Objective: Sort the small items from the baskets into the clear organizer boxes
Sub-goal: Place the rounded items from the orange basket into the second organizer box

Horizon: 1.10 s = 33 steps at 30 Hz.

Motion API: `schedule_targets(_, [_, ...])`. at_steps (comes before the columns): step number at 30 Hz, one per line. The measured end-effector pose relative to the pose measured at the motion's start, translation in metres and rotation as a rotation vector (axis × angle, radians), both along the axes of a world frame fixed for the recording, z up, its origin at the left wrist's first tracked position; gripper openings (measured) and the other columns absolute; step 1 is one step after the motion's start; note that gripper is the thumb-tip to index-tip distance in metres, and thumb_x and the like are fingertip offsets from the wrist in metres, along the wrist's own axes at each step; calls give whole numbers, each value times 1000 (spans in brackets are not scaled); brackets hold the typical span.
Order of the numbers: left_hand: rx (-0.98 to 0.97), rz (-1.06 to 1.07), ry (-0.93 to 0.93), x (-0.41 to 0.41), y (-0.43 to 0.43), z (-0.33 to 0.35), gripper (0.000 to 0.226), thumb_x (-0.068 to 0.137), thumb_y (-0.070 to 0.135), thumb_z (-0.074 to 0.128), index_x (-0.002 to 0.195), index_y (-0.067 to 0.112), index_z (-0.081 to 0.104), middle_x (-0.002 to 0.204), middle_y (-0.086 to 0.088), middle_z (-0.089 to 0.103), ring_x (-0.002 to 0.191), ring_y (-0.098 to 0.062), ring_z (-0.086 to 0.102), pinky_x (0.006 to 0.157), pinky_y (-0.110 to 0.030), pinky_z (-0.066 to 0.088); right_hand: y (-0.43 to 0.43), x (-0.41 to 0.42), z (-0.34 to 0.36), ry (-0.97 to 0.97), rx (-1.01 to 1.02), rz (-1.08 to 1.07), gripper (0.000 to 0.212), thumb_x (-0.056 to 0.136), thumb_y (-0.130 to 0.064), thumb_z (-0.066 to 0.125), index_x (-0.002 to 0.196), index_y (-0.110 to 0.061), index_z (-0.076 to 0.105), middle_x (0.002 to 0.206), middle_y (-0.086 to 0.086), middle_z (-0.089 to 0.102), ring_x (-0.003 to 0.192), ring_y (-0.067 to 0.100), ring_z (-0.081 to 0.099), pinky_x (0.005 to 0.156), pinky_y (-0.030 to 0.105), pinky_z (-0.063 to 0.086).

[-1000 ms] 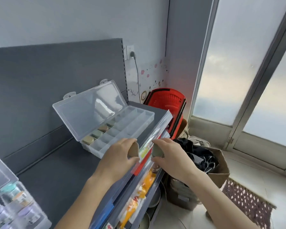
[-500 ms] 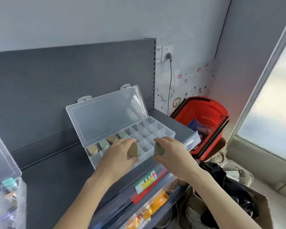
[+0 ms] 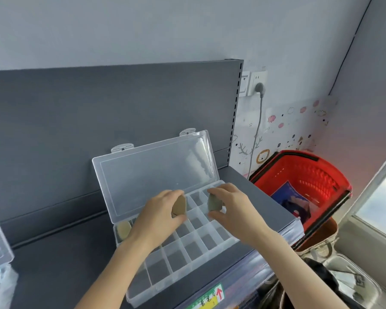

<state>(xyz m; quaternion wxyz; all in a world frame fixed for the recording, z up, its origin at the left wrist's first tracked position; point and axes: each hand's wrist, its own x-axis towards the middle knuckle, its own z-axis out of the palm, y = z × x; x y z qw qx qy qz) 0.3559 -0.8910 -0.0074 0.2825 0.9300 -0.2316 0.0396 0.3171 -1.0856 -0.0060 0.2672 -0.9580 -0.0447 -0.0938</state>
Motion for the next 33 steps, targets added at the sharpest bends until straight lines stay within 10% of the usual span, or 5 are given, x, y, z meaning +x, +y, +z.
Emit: schedule_targets(33, [219,305,128,36,-44,-39,67,82,43,68,139,23,40,135,8,40,123,-13,41,97,-31,42,-38,118,-34,72,-42,454,48,82,-18,69,128,-16,55,120,1,58,106,20,55,89,29,47])
